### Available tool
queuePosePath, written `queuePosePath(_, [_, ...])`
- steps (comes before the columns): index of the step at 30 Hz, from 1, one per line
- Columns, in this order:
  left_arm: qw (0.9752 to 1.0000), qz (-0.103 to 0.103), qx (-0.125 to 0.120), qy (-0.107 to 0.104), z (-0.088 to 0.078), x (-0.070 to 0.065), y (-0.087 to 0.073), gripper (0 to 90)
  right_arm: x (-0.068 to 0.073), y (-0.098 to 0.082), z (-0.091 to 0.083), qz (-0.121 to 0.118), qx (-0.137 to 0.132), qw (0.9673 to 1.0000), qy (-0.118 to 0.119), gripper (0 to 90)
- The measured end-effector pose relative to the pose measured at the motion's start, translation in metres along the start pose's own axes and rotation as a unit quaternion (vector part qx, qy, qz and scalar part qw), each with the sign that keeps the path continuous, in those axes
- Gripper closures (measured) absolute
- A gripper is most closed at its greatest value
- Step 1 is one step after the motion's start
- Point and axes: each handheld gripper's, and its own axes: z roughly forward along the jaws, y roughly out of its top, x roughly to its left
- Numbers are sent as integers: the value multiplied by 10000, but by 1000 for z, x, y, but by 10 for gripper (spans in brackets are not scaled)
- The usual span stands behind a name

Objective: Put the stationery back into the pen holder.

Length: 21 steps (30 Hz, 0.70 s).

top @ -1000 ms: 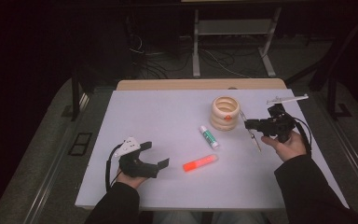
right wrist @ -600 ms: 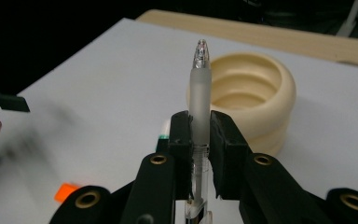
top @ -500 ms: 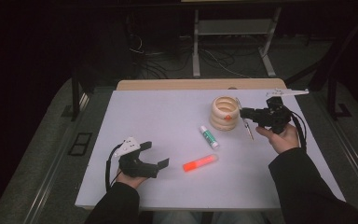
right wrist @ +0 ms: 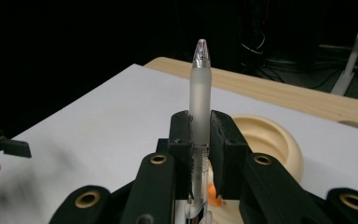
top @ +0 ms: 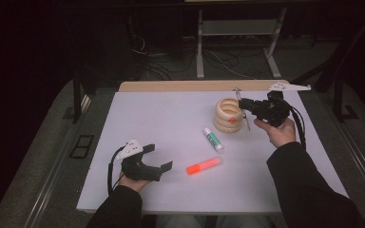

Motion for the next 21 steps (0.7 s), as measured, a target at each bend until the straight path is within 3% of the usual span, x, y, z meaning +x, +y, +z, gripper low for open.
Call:
queuePosePath(14, [10000, 4, 2, -8, 0, 0, 0, 0, 0, 22, 21, -198, -274, 9994, -52, 787])
queuePosePath(21, [10000, 5, 2, -10, 0, 0, 0, 0, -7, 33, 27, -153, -371, 9991, -138, 787])
